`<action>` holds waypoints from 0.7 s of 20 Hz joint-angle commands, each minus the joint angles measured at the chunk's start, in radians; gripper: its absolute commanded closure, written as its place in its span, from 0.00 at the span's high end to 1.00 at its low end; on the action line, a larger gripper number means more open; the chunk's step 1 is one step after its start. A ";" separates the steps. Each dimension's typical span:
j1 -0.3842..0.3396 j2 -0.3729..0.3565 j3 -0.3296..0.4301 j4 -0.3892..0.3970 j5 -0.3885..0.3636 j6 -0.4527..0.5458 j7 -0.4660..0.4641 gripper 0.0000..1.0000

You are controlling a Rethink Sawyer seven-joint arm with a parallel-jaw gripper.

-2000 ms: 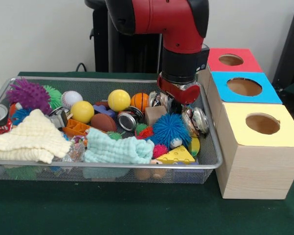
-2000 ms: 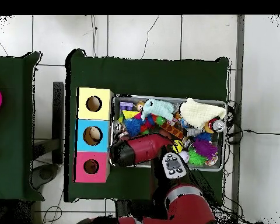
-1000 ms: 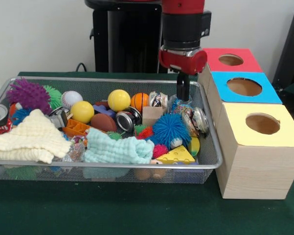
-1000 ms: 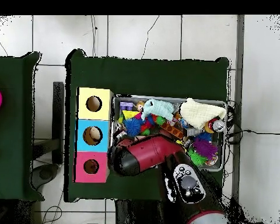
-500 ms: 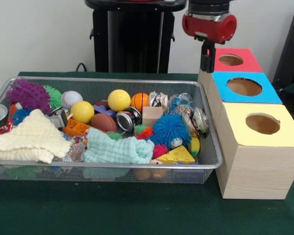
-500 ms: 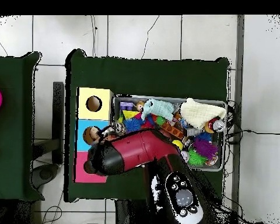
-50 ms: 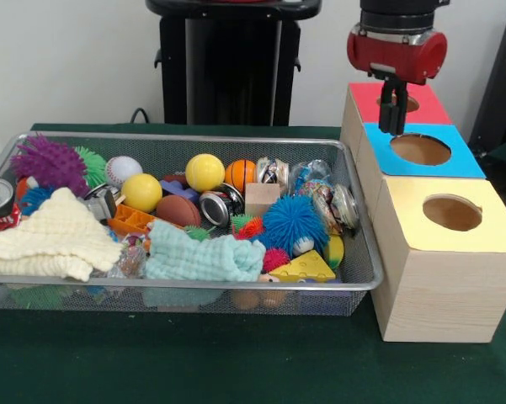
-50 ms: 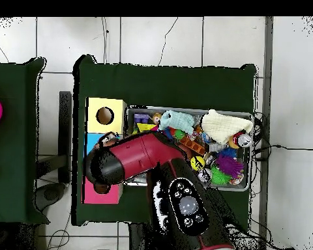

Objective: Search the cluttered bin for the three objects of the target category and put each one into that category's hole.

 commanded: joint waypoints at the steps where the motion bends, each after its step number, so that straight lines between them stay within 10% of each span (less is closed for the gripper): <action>1: 0.023 0.103 0.054 -0.208 -0.076 0.180 -0.291 0.00; 14: -0.119 0.154 0.103 -0.281 -0.105 0.227 -0.472 0.00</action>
